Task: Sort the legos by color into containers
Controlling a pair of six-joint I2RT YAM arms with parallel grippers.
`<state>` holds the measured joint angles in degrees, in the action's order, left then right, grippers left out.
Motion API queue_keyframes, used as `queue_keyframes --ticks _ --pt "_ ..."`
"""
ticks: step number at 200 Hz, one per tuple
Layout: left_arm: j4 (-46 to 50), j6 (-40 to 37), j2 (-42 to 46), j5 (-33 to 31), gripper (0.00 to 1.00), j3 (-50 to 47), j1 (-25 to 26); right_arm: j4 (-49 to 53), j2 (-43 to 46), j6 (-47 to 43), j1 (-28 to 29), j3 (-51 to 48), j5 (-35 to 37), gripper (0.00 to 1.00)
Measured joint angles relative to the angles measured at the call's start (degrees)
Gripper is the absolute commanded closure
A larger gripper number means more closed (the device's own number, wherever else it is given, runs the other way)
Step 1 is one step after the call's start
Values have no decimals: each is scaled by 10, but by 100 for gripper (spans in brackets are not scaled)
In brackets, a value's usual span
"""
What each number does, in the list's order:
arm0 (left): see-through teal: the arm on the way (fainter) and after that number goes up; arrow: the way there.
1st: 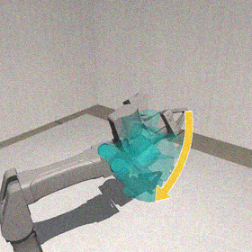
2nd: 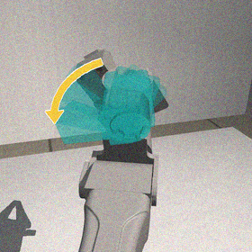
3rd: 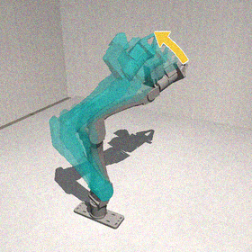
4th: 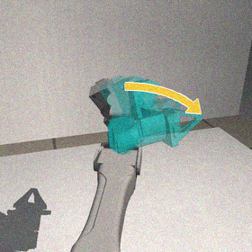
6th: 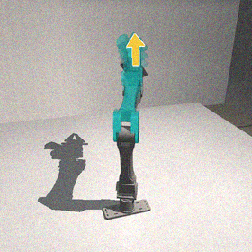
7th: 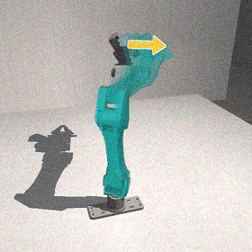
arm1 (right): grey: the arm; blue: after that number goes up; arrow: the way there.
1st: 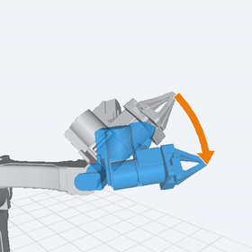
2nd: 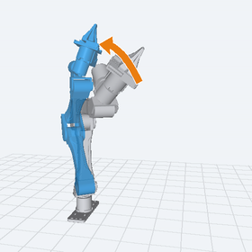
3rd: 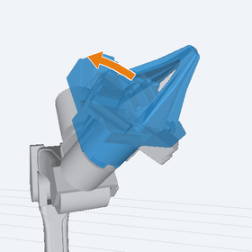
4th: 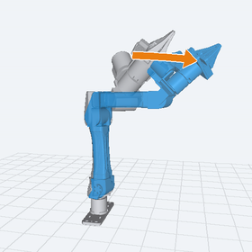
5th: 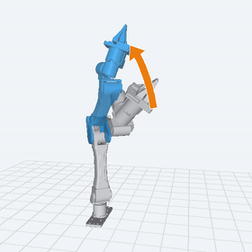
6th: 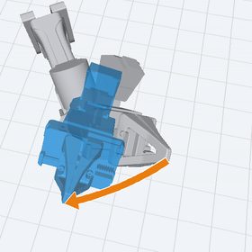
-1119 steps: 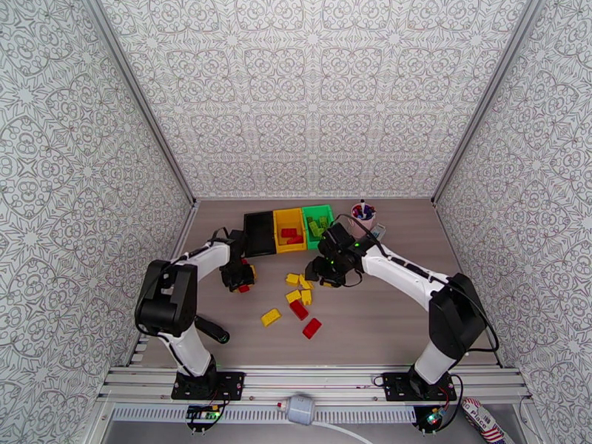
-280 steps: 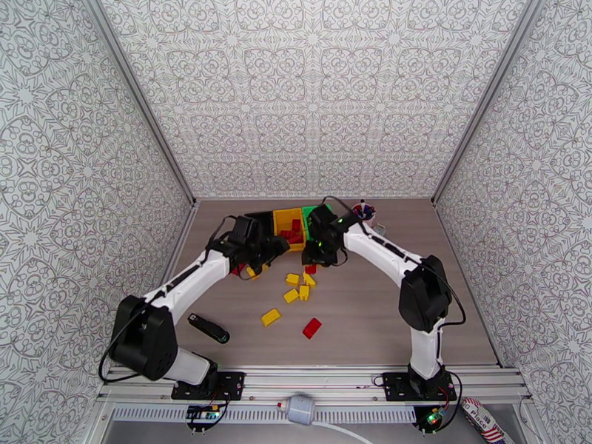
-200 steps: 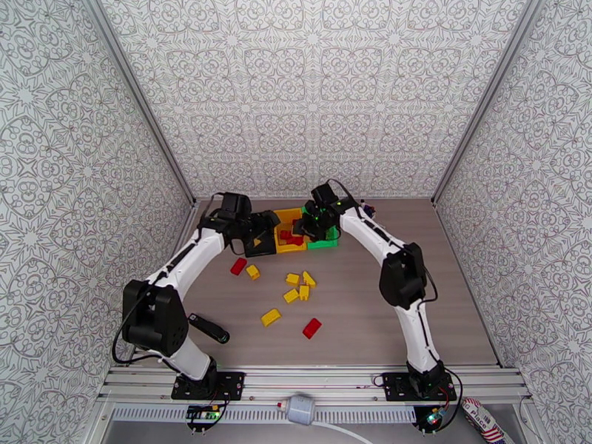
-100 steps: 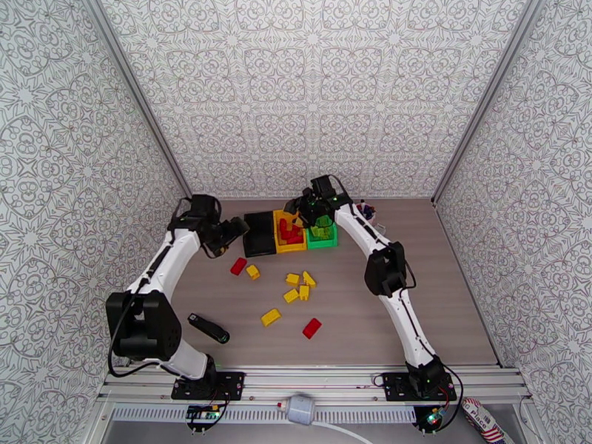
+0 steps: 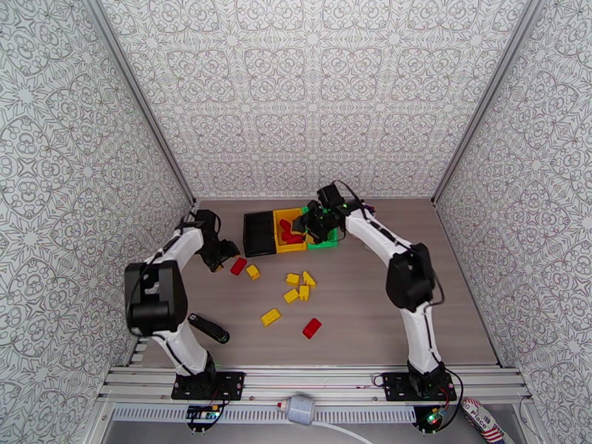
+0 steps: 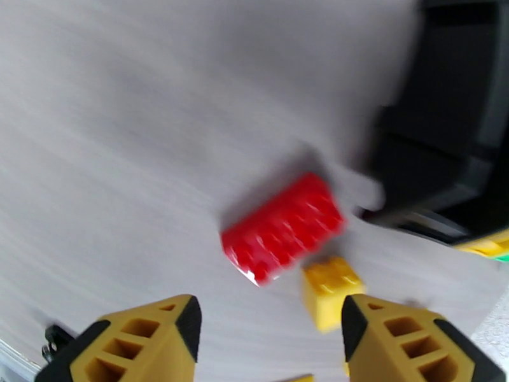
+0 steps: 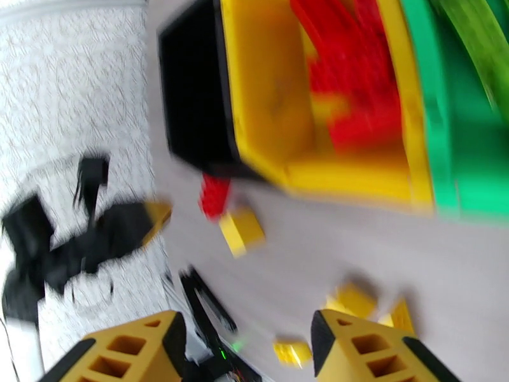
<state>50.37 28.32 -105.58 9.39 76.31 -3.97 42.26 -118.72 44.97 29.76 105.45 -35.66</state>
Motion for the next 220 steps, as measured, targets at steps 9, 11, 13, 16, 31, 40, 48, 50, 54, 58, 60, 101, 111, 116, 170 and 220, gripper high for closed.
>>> queue_keyframes --ticks 9,11,13,16,31,40,48,50,54,58,60,101,111,116,170,220 --pt "8 -7 -9 -12 38 5 9 -6 28 0 1 -41 0 44" --pt "10 -10 -11 -16 38 7 12 -9 32 0 1 -49 0 44" --pt "11 -11 -12 -17 37 8 14 -12 38 0 1 -60 0 44" --pt "13 -14 -13 -23 37 10 17 -16 44 0 1 -71 0 44" --pt "20 -24 -16 -38 37 16 32 -35 71 1 1 -133 0 45" --pt "22 -30 -16 -46 36 16 39 -44 79 2 1 -160 0 45" --pt "26 -33 -17 -53 36 16 42 -52 84 4 1 -183 0 45" --pt "27 -35 -17 -54 36 16 43 -53 85 5 1 -188 0 45" --pt "29 -36 -18 -57 36 16 44 -56 86 6 1 -197 0 45" --pt "30 -38 -19 -60 36 16 45 -58 87 7 1 -205 0 45" --pt "31 -40 -20 -62 35 16 45 -59 88 7 1 -208 0 45" --pt "37 -59 -22 -80 30 16 60 -73 100 9 2 -232 1 45" --pt "37 -63 -23 -81 29 15 64 -78 105 11 2 -232 1 45" --pt "36 -65 -23 -81 28 14 66 -81 107 11 2 -232 1 45" --pt "37 -96 -43 -80 23 11 54 -89 114 17 3 -233 1 45" --pt "50 -128 -92 -82 23 37 44 -88 114 17 4 -233 3 45"
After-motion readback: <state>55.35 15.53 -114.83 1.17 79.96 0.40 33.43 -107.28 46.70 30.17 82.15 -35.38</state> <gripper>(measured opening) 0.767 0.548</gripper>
